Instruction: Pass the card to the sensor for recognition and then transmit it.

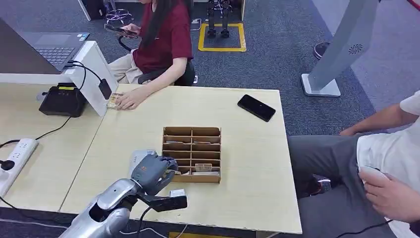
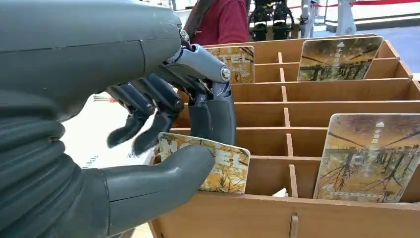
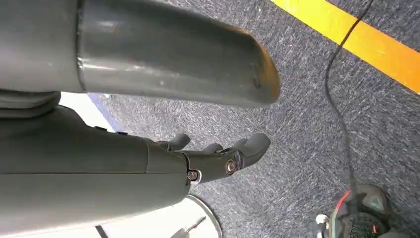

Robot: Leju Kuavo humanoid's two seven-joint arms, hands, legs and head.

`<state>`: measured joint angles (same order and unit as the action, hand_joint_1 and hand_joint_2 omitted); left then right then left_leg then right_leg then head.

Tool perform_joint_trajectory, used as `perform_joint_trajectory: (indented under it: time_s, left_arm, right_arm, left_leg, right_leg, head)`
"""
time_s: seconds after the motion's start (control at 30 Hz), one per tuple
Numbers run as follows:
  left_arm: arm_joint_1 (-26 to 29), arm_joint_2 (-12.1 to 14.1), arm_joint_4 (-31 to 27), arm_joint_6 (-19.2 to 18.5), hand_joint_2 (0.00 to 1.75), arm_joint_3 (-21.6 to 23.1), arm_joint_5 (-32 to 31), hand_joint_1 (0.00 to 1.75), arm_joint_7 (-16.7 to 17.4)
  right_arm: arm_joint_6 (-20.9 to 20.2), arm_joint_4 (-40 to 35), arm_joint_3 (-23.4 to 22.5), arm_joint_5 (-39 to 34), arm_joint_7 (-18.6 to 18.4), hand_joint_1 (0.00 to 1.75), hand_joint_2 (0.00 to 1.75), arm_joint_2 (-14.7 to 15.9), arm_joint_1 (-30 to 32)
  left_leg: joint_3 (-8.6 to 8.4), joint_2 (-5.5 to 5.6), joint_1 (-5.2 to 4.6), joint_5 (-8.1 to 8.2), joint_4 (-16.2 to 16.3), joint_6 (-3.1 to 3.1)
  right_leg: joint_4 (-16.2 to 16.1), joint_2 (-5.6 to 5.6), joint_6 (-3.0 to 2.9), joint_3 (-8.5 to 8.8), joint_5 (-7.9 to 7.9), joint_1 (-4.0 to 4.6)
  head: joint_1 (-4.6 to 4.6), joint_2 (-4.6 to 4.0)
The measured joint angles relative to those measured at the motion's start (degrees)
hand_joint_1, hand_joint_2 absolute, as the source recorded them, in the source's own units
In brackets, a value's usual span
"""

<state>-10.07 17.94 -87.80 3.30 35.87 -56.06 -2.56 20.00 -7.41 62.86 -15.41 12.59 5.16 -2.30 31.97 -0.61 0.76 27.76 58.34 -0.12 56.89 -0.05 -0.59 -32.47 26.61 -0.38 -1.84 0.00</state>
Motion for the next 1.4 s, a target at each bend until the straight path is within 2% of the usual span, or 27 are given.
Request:
perform_joint_trajectory:
  time_s: [0.2, 0.27, 0.33, 0.43, 0.53, 0.63, 0.73, 0.8, 0.93, 1.03, 1.13, 1.23, 1.3, 1.4]
  left_arm:
    - [0.05, 0.02, 0.26, 0.0, 1.75, -0.68, 2.36, 1.75, -0.42]
    - [-0.11, 0.18, 0.17, 0.39, 1.75, -1.53, 5.58, 1.75, -0.77]
    - [-1.36, 0.85, -1.25, -0.18, 1.75, -3.85, 11.95, 1.75, -1.33]
    - [-7.1, 2.54, -4.37, -3.03, 1.75, -10.15, 22.33, 1.75, -1.11]
    - [-10.8, 3.76, -6.71, -4.59, 1.75, -14.7, 24.74, 1.75, -1.2]
    - [-13.32, 4.07, -8.15, -4.0, 1.75, -17.84, 28.51, 1.75, -1.27]
    - [-19.09, 5.37, -8.48, -5.44, 1.75, -20.82, 33.61, 1.75, 0.74]
    - [-22.83, 6.19, -8.48, -5.53, 1.75, -22.41, 34.73, 1.75, 2.1]
    - [-26.45, 7.0, -8.35, -4.24, 1.75, -23.39, 32.78, 1.75, 4.0]
    - [-27.2, 7.17, -6.86, -0.74, 1.75, -23.36, 26.68, 1.75, 5.47]
    - [-27.66, 7.06, -4.06, 2.39, 1.75, -23.23, 18.24, 1.75, 8.48]
    - [-27.62, 6.54, 1.63, 7.94, 1.75, -22.75, 7.85, 1.75, 9.97]
    - [-27.53, 6.08, 5.36, 11.2, 1.75, -22.73, 5.97, 1.75, 9.22]
    - [-27.39, 5.38, 9.91, 11.65, 1.75, -22.73, 5.1, 1.75, 9.47]
  right_arm:
    - [0.0, 0.0, 0.0, 0.0, 0.39, 0.0, 0.0, 0.0, -0.03]
    - [0.0, 0.0, 0.0, 0.0, 0.46, 0.0, 0.0, 0.0, -0.02]
    - [0.04, 0.0, 0.0, -0.11, 0.48, 0.0, 0.0, 0.0, -0.01]
    - [0.04, 0.02, 0.0, -0.28, 0.46, 0.0, 0.0, 0.0, 0.0]
    - [0.07, 0.02, 0.0, -0.61, 0.5, 0.0, 0.0, 0.0, 0.19]
    - [0.07, 0.13, 0.0, -0.94, 0.61, 0.0, 0.0, 0.0, 0.34]
    - [0.04, 0.31, 0.0, -1.4, 0.63, 0.0, 0.0, 0.02, 0.38]
    - [0.02, 0.37, 0.0, -1.51, 0.59, 0.0, 0.0, 0.02, 0.45]
    - [0.02, 0.39, 0.0, -1.6, 0.13, 0.0, 0.0, 0.02, 0.45]
    - [0.04, 0.39, 0.04, -1.38, -0.22, 0.0, 0.0, 0.02, 0.44]
    - [0.07, 0.37, 0.37, -0.81, -0.7, 0.0, 0.0, 0.02, 0.17]
    - [0.0, 0.24, 1.09, -0.13, -1.01, 0.0, 0.0, 0.02, -0.17]
    - [-0.07, 0.07, 1.49, 0.26, -1.31, 0.0, 0.0, 0.02, -0.4]
    - [-0.22, -0.13, 1.95, 0.46, -1.38, 0.0, 0.0, 0.02, -0.64]
  left_leg:
    - [0.0, 0.0, 0.0, 0.0, 0.0, 0.0]
    - [-0.02, 0.0, 0.0, -0.02, 0.0, 0.0]
    - [0.02, 0.0, 0.03, -0.07, 0.01, -0.01]
    - [0.1, 0.15, 0.05, -0.17, 0.02, -0.04]
    - [0.04, 0.12, 0.02, -0.19, 0.02, -0.07]
    - [0.12, 0.15, 0.06, -0.21, 0.02, -0.09]
    - [0.12, 0.16, 0.06, -0.22, 0.02, -0.1]
    - [0.11, 0.15, 0.05, -0.22, 0.02, -0.1]
    - [0.1, 0.14, 0.03, -0.21, 0.02, -0.1]
    - [0.1, 0.14, 0.03, -0.21, 0.02, -0.1]
    - [0.09, 0.12, 0.03, -0.21, 0.02, -0.1]
    - [0.09, 0.12, 0.03, -0.21, 0.02, -0.1]
    - [0.09, 0.12, 0.03, -0.22, 0.02, -0.11]
    - [0.09, 0.13, 0.04, -0.23, 0.02, -0.12]
  right_leg:
    - [0.0, -0.01, 0.0, 0.0, 0.0, 0.0]
    - [0.0, 0.0, 0.0, 0.0, 0.0, 0.0]
    - [0.0, 0.0, -0.01, -0.05, -0.01, 0.01]
    - [0.04, -0.1, -0.04, -0.06, -0.04, 0.02]
    - [0.1, -0.09, -0.06, -0.06, -0.06, 0.01]
    - [0.09, -0.09, -0.07, -0.12, -0.06, 0.02]
    - [0.1, -0.09, -0.07, -0.12, -0.06, 0.02]
    - [0.11, -0.09, -0.07, -0.12, -0.07, 0.02]
    - [0.11, -0.08, -0.07, -0.12, -0.06, 0.02]
    - [0.1, -0.07, -0.07, -0.13, -0.06, 0.01]
    - [0.1, -0.04, -0.07, -0.14, -0.06, 0.01]
    - [0.1, -0.04, -0.07, -0.14, -0.07, 0.01]
    - [0.1, -0.04, -0.07, -0.14, -0.07, 0.01]
    - [0.11, -0.04, -0.07, -0.13, -0.07, 0.01]
  head:
    - [0.0, 0.0]
    - [0.0, 0.0]
    - [0.0, 0.02]
    - [0.02, 0.0]
    - [-0.02, 0.0]
    - [0.04, 0.0]
    - [0.02, 0.0]
    - [0.0, 0.0]
    - [0.0, 0.02]
    - [0.0, 0.0]
    - [0.0, 0.02]
    - [0.02, 0.0]
    - [0.0, 0.02]
    - [0.02, 0.0]
